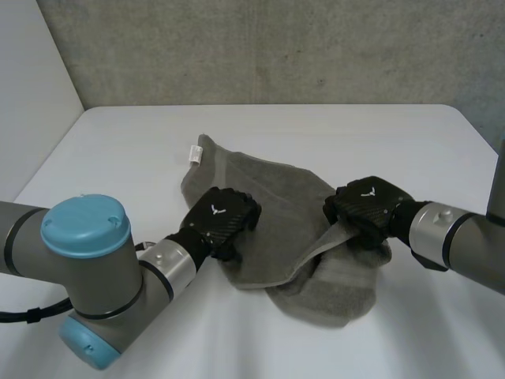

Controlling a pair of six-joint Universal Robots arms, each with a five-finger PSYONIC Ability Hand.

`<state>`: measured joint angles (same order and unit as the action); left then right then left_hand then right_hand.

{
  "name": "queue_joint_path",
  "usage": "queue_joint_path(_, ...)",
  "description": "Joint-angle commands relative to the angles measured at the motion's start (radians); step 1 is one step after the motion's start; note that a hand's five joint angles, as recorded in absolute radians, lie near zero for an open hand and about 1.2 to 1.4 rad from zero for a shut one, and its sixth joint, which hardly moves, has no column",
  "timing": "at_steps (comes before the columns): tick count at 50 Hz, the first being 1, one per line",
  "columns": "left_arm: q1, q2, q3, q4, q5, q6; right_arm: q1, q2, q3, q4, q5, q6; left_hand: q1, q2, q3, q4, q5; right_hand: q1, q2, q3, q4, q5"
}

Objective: Fold the towel.

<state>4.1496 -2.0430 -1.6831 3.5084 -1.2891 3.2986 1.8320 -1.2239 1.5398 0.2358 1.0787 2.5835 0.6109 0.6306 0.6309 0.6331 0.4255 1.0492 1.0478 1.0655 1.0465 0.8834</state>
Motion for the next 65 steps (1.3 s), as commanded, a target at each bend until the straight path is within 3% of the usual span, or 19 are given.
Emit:
queue_joint_path(1,-0.002,-0.006,0.022,0.034,-0.036,-0.091,0.001,-0.005,0.089,-0.094,-0.003,0.072,-0.042,-0.062,-0.062,-0.064,-0.031,-0.004,-0.003,-0.02,-0.001,-0.013)
queue_joint_path(3,-0.009,-0.012,0.028,0.032,-0.035,-0.167,0.0,-0.006,0.103,-0.108,-0.003,0.087,-0.045,-0.065,-0.065,-0.067,-0.034,-0.007,-0.006,-0.023,-0.004,-0.016)
queue_joint_path(8,-0.038,-0.019,0.013,0.02,-0.027,-0.229,-0.002,-0.006,0.125,-0.151,0.003,0.136,-0.045,-0.065,-0.065,-0.067,-0.034,-0.013,-0.012,-0.029,-0.01,-0.022)
queue_joint_path(19,-0.097,0.007,-0.072,-0.011,-0.026,-0.225,-0.013,0.012,0.122,-0.197,0.041,0.205,-0.101,-0.121,-0.121,-0.123,-0.09,-0.066,-0.064,-0.082,-0.063,-0.075)
queue_joint_path(27,-0.089,-0.016,-0.066,-0.009,-0.036,-0.122,-0.046,0.046,0.111,-0.216,0.067,0.205,-0.101,-0.121,-0.121,-0.123,-0.09,-0.066,-0.064,-0.082,-0.063,-0.075)
queue_joint_path(32,-0.089,-0.049,-0.064,0.0,-0.045,0.004,-0.051,0.053,0.111,-0.216,0.066,0.205,-0.101,-0.121,-0.121,-0.123,-0.09,-0.066,-0.064,-0.082,-0.063,-0.075)
queue_joint_path(46,-0.081,-0.141,0.022,0.047,-0.168,0.016,-0.039,0.052,0.118,-0.214,0.067,0.21,-0.077,-0.097,-0.097,-0.1,-0.066,-0.063,-0.061,-0.079,-0.06,-0.072)
queue_joint_path(51,-0.081,-0.171,0.051,0.049,-0.171,0.006,-0.039,0.052,0.118,-0.214,0.067,0.21,-0.066,-0.085,-0.086,-0.088,-0.055,-0.063,-0.061,-0.079,-0.06,-0.072)
queue_joint_path(59,-0.085,-0.177,0.068,0.04,-0.159,-0.141,-0.039,0.055,0.12,-0.216,0.067,0.208,-0.039,-0.059,-0.059,-0.061,-0.028,-0.063,-0.061,-0.079,-0.06,-0.072)
queue_joint_path(65,-0.089,-0.175,0.065,0.04,-0.153,-0.169,-0.039,0.057,0.118,-0.216,0.067,0.208,-0.019,-0.038,-0.039,-0.041,-0.008,-0.069,-0.067,-0.085,-0.066,-0.078)
